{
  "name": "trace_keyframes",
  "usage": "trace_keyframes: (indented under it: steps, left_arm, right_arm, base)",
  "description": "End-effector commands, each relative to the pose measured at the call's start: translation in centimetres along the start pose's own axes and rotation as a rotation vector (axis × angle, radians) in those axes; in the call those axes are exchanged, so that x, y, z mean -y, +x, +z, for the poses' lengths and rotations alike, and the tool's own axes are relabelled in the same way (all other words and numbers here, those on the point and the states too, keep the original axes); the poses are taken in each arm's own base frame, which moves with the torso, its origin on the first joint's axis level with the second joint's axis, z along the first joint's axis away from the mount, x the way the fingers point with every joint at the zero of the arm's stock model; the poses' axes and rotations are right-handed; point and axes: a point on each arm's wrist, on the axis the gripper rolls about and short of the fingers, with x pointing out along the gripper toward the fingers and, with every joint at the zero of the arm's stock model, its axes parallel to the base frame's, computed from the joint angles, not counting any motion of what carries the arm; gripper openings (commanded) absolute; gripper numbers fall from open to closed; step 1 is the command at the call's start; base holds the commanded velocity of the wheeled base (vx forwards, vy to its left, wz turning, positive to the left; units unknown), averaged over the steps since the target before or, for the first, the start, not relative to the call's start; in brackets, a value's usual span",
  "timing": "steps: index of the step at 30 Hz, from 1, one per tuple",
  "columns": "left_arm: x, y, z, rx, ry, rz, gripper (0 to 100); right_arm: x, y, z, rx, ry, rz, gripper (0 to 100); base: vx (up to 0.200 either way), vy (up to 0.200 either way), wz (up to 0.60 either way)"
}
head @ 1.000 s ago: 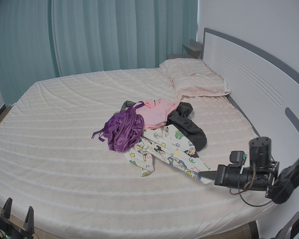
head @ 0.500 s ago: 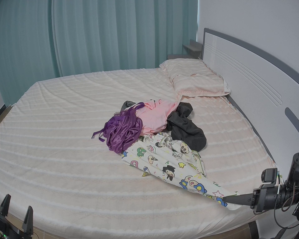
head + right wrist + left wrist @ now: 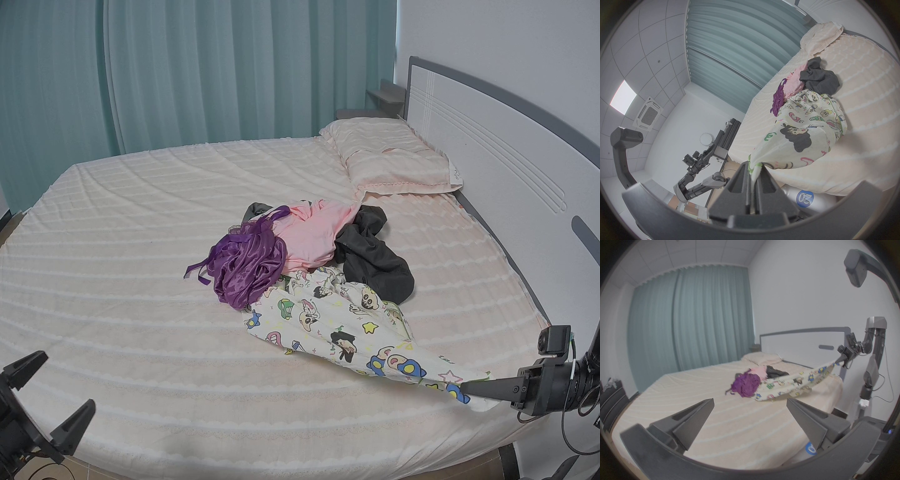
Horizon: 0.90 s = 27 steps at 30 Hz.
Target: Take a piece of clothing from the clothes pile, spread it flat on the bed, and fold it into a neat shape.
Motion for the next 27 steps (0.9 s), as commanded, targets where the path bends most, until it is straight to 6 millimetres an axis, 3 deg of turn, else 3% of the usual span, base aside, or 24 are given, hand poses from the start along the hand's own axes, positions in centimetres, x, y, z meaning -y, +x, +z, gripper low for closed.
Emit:
trace_keyframes:
  steps: [1,6,10,21,27]
  left_arm:
    - [1.3,10.6,-1.5,-0.403,0.027,-0.424,100]
    - [3.4,14.1,-2.8,-0.476,0.074,-0.451,100]
    - [6.5,15.7,-3.3,-0.480,0.026,-0.525,100]
    - [12.7,20.9,-6.5,-0.382,-0.040,-0.326,100]
    - [14.6,23.0,-8.4,-0.371,-0.044,-0.252,100]
  right_arm:
    - [-0.3,0.3,1.1,0.013,-0.003,0.025,0]
    - [-0.6,0.7,2.1,0.034,-0.011,0.030,0]
    - [-0.7,1.1,1.9,0.007,-0.013,0.046,0]
    - [-1.0,1.7,2.9,0.020,-0.021,0.052,0]
    - [-0.9,1.9,3.0,0.020,-0.019,0.048,0]
  base:
    - [0.000,0.000,0.00]
    - [0.000,0.000,0.00]
    - [0.000,0.000,0.00]
    - [0.000,0.000,0.00]
    - [0.000,0.000,0.00]
